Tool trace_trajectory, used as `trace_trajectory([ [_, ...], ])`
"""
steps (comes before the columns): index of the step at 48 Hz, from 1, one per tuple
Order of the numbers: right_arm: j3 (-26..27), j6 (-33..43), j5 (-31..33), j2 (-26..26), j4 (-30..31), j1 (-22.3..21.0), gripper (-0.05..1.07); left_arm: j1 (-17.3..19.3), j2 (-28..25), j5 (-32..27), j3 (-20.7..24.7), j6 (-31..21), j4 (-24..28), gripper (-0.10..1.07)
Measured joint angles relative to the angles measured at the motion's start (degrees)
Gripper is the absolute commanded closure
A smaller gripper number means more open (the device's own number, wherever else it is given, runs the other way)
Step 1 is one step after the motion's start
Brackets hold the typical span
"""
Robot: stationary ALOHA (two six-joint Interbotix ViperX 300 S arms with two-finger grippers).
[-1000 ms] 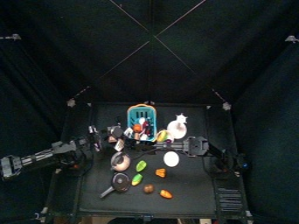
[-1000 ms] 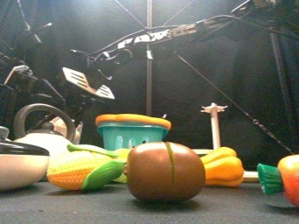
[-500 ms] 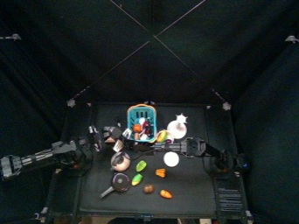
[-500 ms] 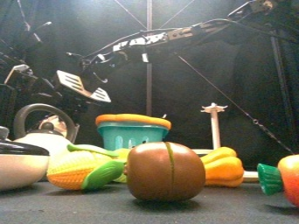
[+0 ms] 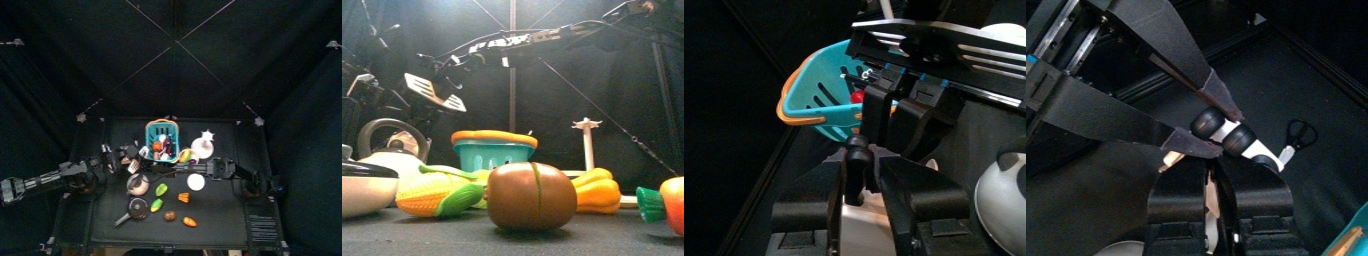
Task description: Grab cleaver handle
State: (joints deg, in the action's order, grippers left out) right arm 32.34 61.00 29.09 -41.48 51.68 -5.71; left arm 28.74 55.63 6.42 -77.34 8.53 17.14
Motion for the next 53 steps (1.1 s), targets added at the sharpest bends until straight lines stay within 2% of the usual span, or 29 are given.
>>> trace_trajectory([
  [30, 2.11, -0.18, 0.53, -2.2, -1.32, 0.18, 0.9, -0.09, 0.0, 0.09, -0.79, 0.0, -1.14, 0.33],
  [53, 2.2, -0.26, 0.53, -2.9, -2.2, 0.26, 0.9, -0.09, -0.18, 4.39, -0.79, 0.26, -1.23, 0.33],
])
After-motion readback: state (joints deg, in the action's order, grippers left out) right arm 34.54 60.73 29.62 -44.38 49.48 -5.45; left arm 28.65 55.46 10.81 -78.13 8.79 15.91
